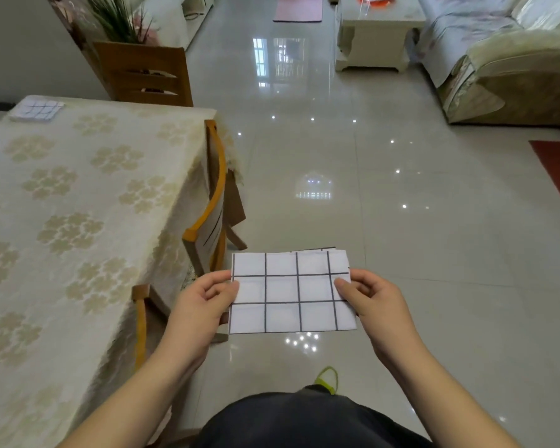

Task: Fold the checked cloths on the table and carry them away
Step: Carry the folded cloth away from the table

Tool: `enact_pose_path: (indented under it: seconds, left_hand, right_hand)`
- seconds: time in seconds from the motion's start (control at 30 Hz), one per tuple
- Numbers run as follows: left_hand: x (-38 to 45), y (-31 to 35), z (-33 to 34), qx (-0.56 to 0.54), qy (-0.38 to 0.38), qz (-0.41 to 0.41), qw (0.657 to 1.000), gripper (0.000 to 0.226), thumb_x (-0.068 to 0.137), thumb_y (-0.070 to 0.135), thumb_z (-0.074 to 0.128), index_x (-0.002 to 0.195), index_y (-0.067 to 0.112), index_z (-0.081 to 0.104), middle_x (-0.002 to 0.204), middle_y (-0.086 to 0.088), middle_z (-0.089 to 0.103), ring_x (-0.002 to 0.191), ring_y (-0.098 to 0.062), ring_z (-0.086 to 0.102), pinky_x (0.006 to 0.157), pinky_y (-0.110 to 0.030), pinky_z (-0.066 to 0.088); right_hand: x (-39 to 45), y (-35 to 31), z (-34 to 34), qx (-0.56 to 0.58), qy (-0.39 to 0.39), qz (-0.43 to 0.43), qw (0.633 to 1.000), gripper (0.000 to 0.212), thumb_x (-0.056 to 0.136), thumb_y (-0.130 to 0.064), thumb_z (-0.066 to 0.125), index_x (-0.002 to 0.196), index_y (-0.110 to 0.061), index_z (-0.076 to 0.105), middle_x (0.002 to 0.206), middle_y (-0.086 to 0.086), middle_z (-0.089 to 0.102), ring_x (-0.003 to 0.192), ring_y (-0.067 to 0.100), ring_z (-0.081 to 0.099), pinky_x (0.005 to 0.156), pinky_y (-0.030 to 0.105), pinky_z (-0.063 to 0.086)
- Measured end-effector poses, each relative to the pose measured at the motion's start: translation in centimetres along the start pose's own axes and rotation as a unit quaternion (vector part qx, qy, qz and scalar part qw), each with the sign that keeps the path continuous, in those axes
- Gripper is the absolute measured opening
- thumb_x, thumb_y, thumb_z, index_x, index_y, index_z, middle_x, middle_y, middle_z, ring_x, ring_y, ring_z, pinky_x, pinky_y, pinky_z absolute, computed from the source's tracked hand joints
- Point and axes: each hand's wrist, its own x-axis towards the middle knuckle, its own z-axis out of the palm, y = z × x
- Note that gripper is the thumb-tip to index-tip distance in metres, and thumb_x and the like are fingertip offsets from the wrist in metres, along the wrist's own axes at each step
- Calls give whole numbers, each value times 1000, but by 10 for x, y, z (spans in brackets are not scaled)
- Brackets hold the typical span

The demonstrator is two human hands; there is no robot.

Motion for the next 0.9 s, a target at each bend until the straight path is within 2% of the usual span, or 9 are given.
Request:
enact_pose_path:
  seconds: [0.07,0.13,0.27,0.4,0.53,0.7,0.8,0.9]
  left_hand:
    - [15,17,20,-8,2,-1,1000,27,94,17,62,120,18,63,98,-12,75,93,-27,72,79,-37,59]
    - [30,29,36,-14,9,0,1000,25,93,15,62,118,17,64,99,-14,74,93,-27,72,80,-39,58]
    - [63,45,63,-13,20,-6,1000,21,93,13,62,114,16,66,100,-18,73,95,-32,70,85,-45,55]
    - [101,59,80,-9,25,-14,1000,19,94,13,61,111,18,67,99,-16,74,97,-35,68,88,-52,53]
    - [152,74,86,-17,23,-10,1000,21,95,14,59,115,17,66,97,-11,75,95,-31,71,87,-50,54]
    - [231,97,86,-31,16,10,999,20,95,15,60,113,21,66,96,-8,76,93,-26,72,85,-44,56]
    - [274,112,83,-35,13,5,999,26,94,18,62,120,19,63,98,-11,75,96,-28,71,90,-52,55]
    - [312,131,80,-23,9,20,1000,27,94,23,63,121,23,63,97,-9,75,95,-25,72,88,-48,56]
  right_hand:
    - [25,-15,-14,1,-5,-7,1000,11,92,-9,64,99,-12,72,86,3,77,79,15,73,63,17,53]
    - [48,-28,-25,-7,-12,-9,1000,11,92,-9,65,99,-12,72,85,4,77,79,16,73,63,18,54]
    - [92,-44,-42,-10,-16,-3,1000,13,91,-10,65,102,-13,72,90,8,76,86,25,74,77,34,58]
    - [137,-56,-46,-11,-12,-2,1000,15,91,-12,67,105,-13,72,92,12,75,90,27,73,85,39,58]
    - [188,-71,-39,-20,-14,-1,1000,14,91,-10,65,103,-13,72,90,12,76,87,26,73,77,31,59]
    - [266,-97,-20,-46,-1,-7,999,21,90,-13,68,110,-11,69,83,7,73,79,18,70,75,27,55]
    - [305,-120,-6,-49,-1,-12,999,21,89,-12,68,110,-13,68,77,5,69,75,15,67,75,25,54]
    - [338,-142,5,-50,-4,-32,998,15,89,-6,66,98,-18,69,60,-8,58,58,5,58,60,13,49]
